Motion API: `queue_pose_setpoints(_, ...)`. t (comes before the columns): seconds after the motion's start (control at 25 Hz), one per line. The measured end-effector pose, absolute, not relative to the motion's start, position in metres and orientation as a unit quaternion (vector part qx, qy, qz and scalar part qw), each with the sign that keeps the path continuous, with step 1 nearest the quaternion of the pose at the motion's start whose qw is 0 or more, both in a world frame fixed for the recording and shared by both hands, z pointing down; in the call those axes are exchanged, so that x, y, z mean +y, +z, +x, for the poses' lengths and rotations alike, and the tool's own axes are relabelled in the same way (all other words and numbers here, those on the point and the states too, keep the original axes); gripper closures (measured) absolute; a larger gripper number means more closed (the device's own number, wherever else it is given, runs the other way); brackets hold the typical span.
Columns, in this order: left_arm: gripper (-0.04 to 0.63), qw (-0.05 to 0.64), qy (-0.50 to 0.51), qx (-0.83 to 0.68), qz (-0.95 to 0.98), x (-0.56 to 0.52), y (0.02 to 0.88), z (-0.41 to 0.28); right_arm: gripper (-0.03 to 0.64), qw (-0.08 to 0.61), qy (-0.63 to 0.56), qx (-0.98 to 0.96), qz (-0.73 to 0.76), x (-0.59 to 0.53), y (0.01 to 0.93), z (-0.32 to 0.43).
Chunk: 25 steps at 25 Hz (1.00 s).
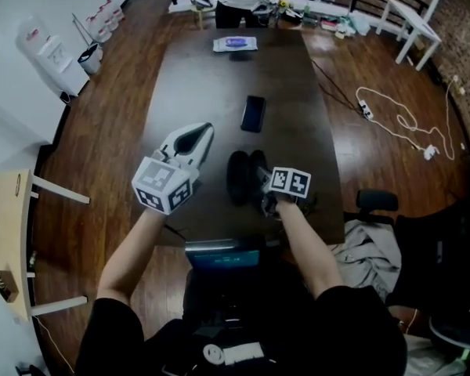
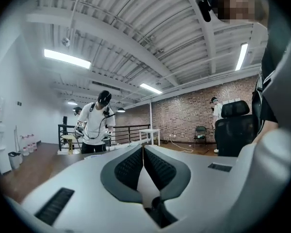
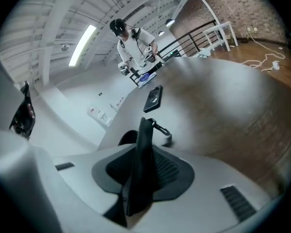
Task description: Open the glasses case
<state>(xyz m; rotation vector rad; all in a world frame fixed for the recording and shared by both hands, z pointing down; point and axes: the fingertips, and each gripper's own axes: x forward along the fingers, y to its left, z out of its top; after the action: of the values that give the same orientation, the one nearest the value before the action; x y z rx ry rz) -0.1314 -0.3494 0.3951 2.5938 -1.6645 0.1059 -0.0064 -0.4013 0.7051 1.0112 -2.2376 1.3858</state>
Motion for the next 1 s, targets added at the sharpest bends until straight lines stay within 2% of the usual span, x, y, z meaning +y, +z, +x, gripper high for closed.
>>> queue_pose_setpoints(0.04,0.603,0.016,0.039,-0.550,0.834,-0.348,0.393,-0.135,0.491,0.151,0.482,-0.788,0.351,-0.403,0.701,-0.008)
queue_pose_setpoints(0.12,0.603,-0.015,0.055,-0.576,0.815,-0.347,0.389,-0.144,0.411,0.131,0.472,-0.801,0.345,-0.407,0.688,-0.010)
queue_pose_setpoints(0.24,0.604,-0.022,0.049,-0.600,0.798,-0.346,0.388,-0.151,0.403,0.101,0.434,-0.828,0.340,-0.412,0.664,-0.007)
queue_pose_setpoints(0.28,0.604,-0.016,0.036,-0.602,0.797,-0.345,0.387,-0.152,0.410,0.089,0.415,-0.841,0.336,-0.413,0.652,-0.006)
queue_pose_setpoints(0.36,0.604,-0.010,0.013,-0.599,0.800,-0.342,0.382,-0.152,0.489,0.071,0.361,-0.871,0.326,-0.412,0.623,-0.005)
queue_pose_setpoints(0.44,0.606,-0.020,0.007,-0.591,0.806,-0.341,0.377,-0.149,0.542,0.063,0.290,-0.901,0.315,-0.406,0.590,-0.005)
queue_pose_setpoints(0.6,0.604,-0.059,0.011,-0.575,0.816,-0.336,0.372,-0.131,0.588,-0.015,0.166,-0.944,0.285,-0.384,0.497,-0.006)
queue_pose_setpoints(0.8,0.603,-0.095,-0.008,-0.523,0.847,-0.325,0.370,-0.095,0.603,-0.136,0.002,-0.967,0.215,-0.327,0.384,-0.005)
queue_pose_setpoints(0.88,0.597,-0.103,0.010,-0.540,0.836,-0.322,0.372,-0.092,0.603,-0.140,-0.006,-0.973,0.182,-0.303,0.368,-0.010)
queue_pose_setpoints(1.0,0.597,-0.083,0.025,-0.565,0.821,-0.309,0.373,-0.088,0.601,-0.075,-0.050,-0.970,0.225,-0.282,0.375,-0.015)
